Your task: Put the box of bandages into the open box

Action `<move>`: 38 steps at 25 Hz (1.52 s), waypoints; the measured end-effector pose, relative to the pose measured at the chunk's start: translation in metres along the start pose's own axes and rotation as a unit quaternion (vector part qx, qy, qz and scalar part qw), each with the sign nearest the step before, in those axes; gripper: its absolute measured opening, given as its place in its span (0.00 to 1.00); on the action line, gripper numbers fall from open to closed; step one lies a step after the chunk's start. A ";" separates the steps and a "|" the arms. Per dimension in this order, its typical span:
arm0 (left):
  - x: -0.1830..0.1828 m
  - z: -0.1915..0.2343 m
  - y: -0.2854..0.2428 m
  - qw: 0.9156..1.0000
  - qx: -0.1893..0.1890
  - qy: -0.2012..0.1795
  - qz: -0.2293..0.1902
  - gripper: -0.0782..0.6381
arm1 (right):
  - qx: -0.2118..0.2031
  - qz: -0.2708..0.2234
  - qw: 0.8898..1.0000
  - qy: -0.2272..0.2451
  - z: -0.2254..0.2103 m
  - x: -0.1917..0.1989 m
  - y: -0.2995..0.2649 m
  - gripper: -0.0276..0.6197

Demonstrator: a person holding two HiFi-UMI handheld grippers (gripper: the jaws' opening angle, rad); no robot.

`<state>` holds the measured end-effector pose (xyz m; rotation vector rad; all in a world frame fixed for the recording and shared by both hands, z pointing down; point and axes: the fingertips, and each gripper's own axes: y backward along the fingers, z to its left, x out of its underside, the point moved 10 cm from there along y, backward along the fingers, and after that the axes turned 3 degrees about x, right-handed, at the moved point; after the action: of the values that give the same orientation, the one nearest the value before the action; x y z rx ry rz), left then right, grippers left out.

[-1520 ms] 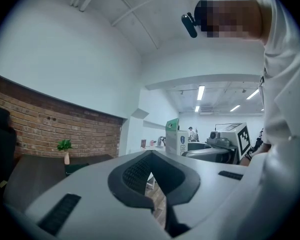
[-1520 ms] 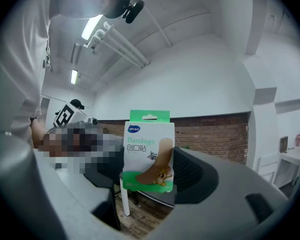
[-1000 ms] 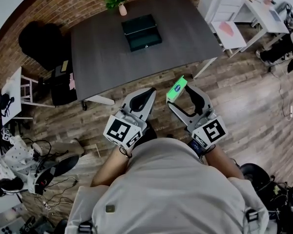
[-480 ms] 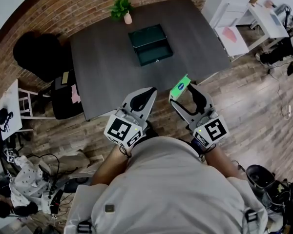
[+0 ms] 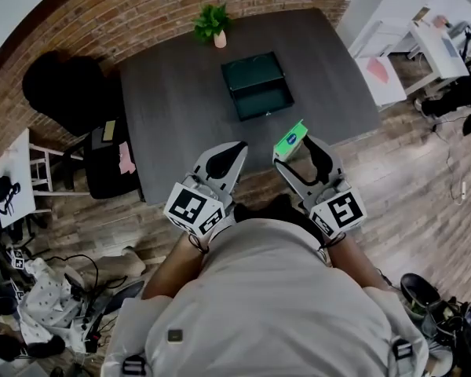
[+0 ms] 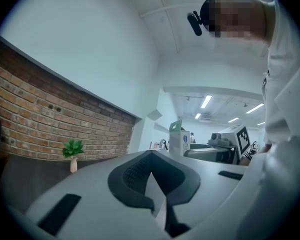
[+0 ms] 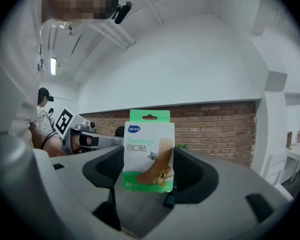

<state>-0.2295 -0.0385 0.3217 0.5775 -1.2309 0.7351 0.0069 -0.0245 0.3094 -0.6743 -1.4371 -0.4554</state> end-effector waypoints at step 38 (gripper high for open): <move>0.073 0.130 -0.186 0.976 -0.190 0.061 0.082 0.13 | -0.255 0.154 0.949 0.103 -0.237 0.089 -0.219 0.51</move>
<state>-0.1564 -0.2412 0.4239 0.1152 -1.2739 0.6396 0.0481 -0.3338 0.4292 -1.2092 -0.9930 -0.6359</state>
